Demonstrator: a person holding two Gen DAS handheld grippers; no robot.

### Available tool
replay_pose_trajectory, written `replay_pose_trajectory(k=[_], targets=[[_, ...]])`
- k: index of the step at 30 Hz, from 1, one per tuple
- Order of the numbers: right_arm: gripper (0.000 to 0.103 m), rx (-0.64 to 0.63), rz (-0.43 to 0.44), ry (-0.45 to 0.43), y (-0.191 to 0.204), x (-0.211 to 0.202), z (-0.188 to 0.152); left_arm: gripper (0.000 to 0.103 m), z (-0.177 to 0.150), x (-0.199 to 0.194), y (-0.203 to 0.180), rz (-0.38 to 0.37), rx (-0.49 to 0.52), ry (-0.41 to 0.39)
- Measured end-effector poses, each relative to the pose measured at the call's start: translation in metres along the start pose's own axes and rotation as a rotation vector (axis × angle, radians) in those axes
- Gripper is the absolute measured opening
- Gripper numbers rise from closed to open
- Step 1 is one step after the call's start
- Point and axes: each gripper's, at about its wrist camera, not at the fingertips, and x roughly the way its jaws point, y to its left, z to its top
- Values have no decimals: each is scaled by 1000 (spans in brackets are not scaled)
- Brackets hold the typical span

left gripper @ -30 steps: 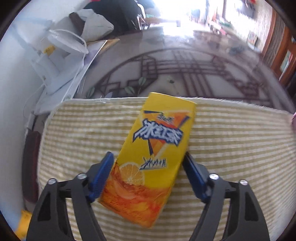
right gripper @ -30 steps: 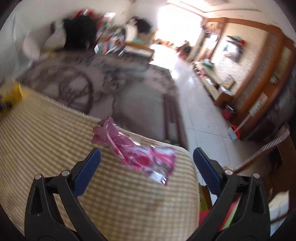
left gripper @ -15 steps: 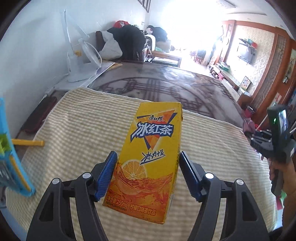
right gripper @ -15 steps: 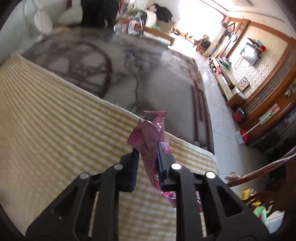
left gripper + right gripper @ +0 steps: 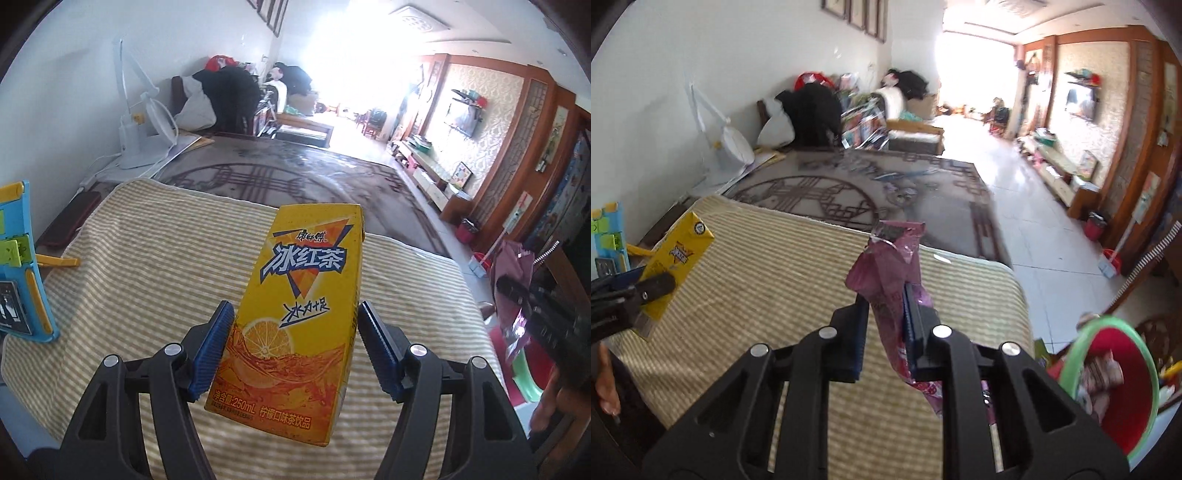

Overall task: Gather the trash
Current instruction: 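Lift carton with left tool while right tool carries pink wrapper over bucket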

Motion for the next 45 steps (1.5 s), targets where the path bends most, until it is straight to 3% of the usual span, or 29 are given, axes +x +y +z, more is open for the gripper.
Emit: replay_pose_trajectory(k=[6, 26, 45], targets=[[17, 43, -15, 26, -15, -3, -23, 66, -9, -12, -25, -31, 23, -1], [18, 100, -112, -29, -65, -21, -37, 66, -28, 3, -118, -95, 181, 30], [17, 195, -175, -53, -103, -31, -45, 66, -35, 11, -169, -170, 268, 49]])
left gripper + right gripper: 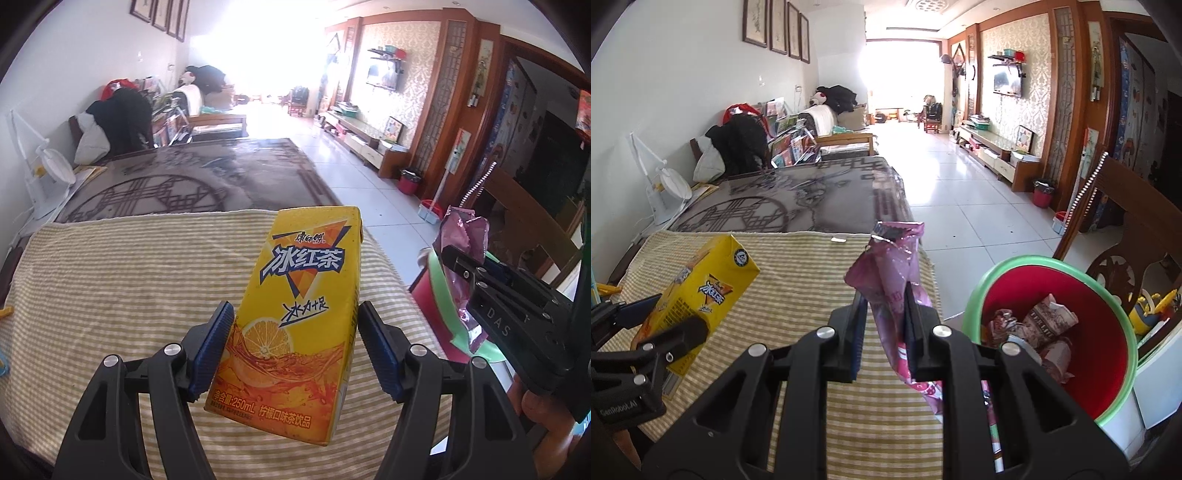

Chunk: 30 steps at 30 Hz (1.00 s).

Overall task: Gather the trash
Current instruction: 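Lift carton with left tool while right tool carries pink wrapper over bucket, then open right tool to release pink wrapper into red bucket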

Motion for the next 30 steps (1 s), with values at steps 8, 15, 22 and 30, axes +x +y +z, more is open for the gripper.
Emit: replay_pose_trajectory(k=[8, 15, 22, 30], targets=[[18, 66, -69, 1, -37, -3, -5, 66, 0, 11, -16, -32, 13, 15], [18, 106, -107, 10, -59, -3, -11, 64, 0, 23, -27, -54, 26, 37], [18, 130, -138, 3, -75, -3, -12, 58, 10, 33, -52, -102, 54, 32], [18, 184, -143, 18, -90, 1, -14, 70, 0, 47, -49, -104, 54, 108]])
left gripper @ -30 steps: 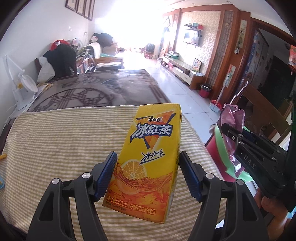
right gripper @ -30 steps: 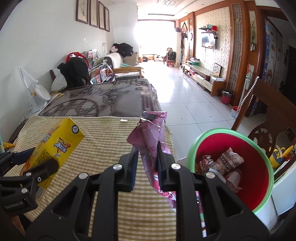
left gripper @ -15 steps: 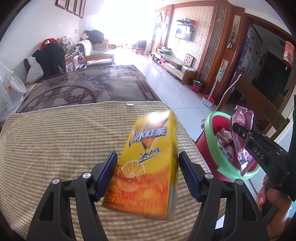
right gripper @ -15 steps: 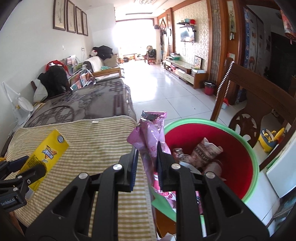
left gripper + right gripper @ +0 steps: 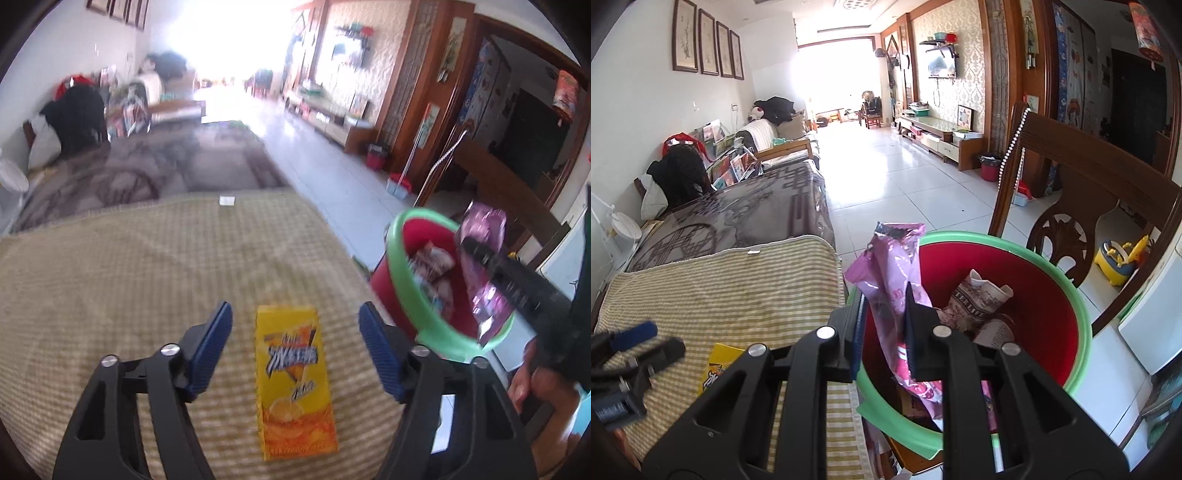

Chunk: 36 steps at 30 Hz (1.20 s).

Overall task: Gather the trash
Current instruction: 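Open right tool to release pink wrapper into red bucket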

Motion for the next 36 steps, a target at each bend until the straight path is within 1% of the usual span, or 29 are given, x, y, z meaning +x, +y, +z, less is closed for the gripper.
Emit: replay_pose_trajectory(k=[3, 4, 6, 8, 11, 15, 17, 20, 21, 29, 36], targets=[[18, 0, 15, 8, 1, 1, 0, 70, -19, 17, 2, 22, -1, 75], [18, -7, 16, 9, 3, 2, -1, 70, -25, 24, 1, 24, -2, 103], [18, -28, 20, 18, 8, 3, -2, 70, -31, 33, 1, 17, -13, 135], [18, -40, 19, 22, 11, 5, -3, 70, -33, 40, -2, 15, -9, 150], [18, -42, 24, 30, 12, 7, -4, 70, -32, 51, -7, 43, 17, 155], [18, -55, 32, 42, 16, 9, -5, 70, -33, 62, -5, 53, 16, 174], [18, -63, 35, 45, 18, 10, -6, 69, -33, 62, -4, 54, 10, 175], [18, -75, 38, 51, 22, 12, -7, 61, -35, 63, 0, 52, 6, 177], [18, -78, 39, 52, 22, 12, -7, 58, -35, 63, 0, 40, 2, 178], [18, -85, 38, 56, 25, 13, -8, 57, -37, 55, 8, 28, -31, 154], [18, -85, 37, 56, 25, 13, -8, 57, -23, 31, 7, 9, -42, 83]])
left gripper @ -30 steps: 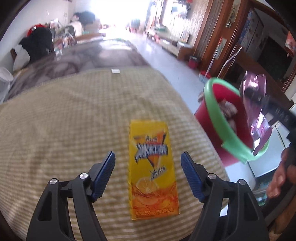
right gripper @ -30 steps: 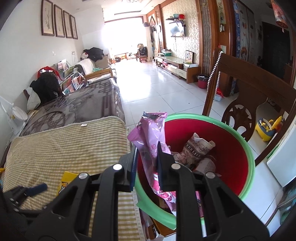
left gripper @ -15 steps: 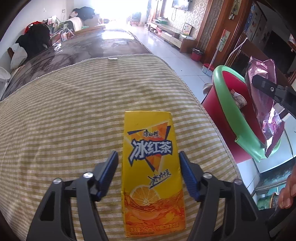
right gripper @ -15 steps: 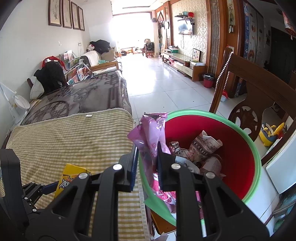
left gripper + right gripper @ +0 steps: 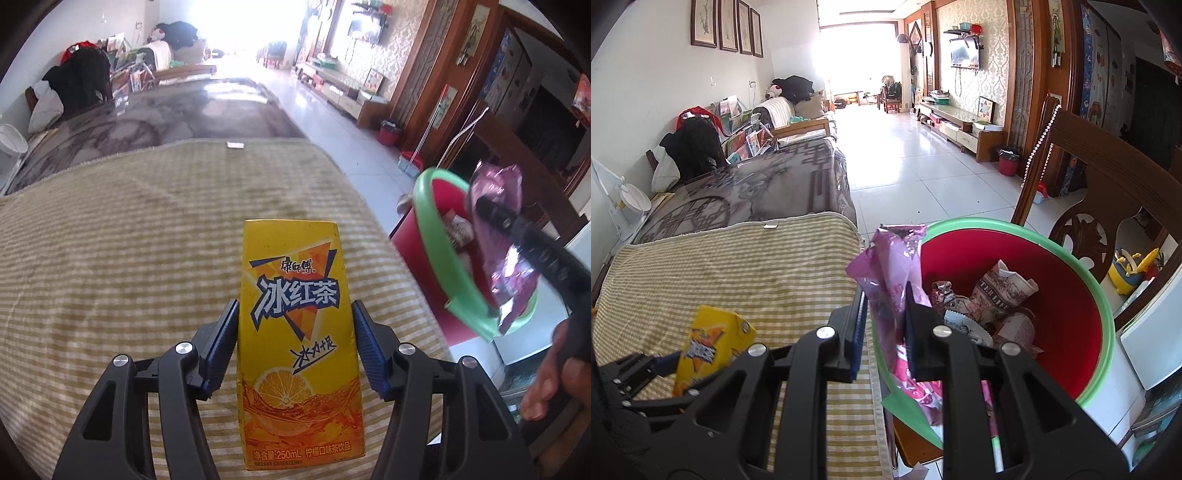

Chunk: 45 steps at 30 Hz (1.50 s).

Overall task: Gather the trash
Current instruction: 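Open right tool to release pink wrapper into red bucket, then carry yellow carton over red bucket with left tool and release it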

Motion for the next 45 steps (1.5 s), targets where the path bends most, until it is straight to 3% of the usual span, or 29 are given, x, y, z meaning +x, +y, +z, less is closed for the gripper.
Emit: replay_pose_trajectory(k=[8, 19, 26, 27, 28, 30, 32, 34, 38, 40, 42, 44, 45], targets=[[18, 26, -26, -29, -11, -5, 0, 57, 14, -23, -8, -42, 21, -89], [18, 179, -114, -44, -70, -1, 13, 57, 28, -22, -28, -89, 60, -132], [19, 208, -151, -45, -80, 1, 13, 57, 45, -20, -57, -155, 106, -162], [33, 215, -172, -41, -82, 2, 13, 57, 47, -19, -62, -163, 111, -165], [61, 226, -200, -43, -83, 2, 13, 57, 50, -17, -68, -177, 120, -166], [82, 264, -269, -86, -89, -5, 12, 57, 55, -11, -80, -209, 136, -162], [84, 304, -330, -124, -97, -12, 11, 57, 61, -2, -94, -250, 156, -153], [94, 368, -449, -187, -111, -26, 9, 57, 67, 6, -107, -276, 171, -141], [97, 501, -586, -306, -133, -51, -1, 58, 74, 22, -131, -326, 206, -116], [98, 539, -610, -332, -140, -57, -5, 59, 77, 31, -143, -325, 223, -107], [98, 545, -600, -330, -142, -55, -6, 71, 77, 34, -145, -315, 229, -97], [98, 524, -569, -306, -142, -48, -4, 73, 75, 30, -140, -322, 217, -110], [98, 503, -546, -287, -140, -44, -1, 81, 73, 27, -135, -318, 212, -118]])
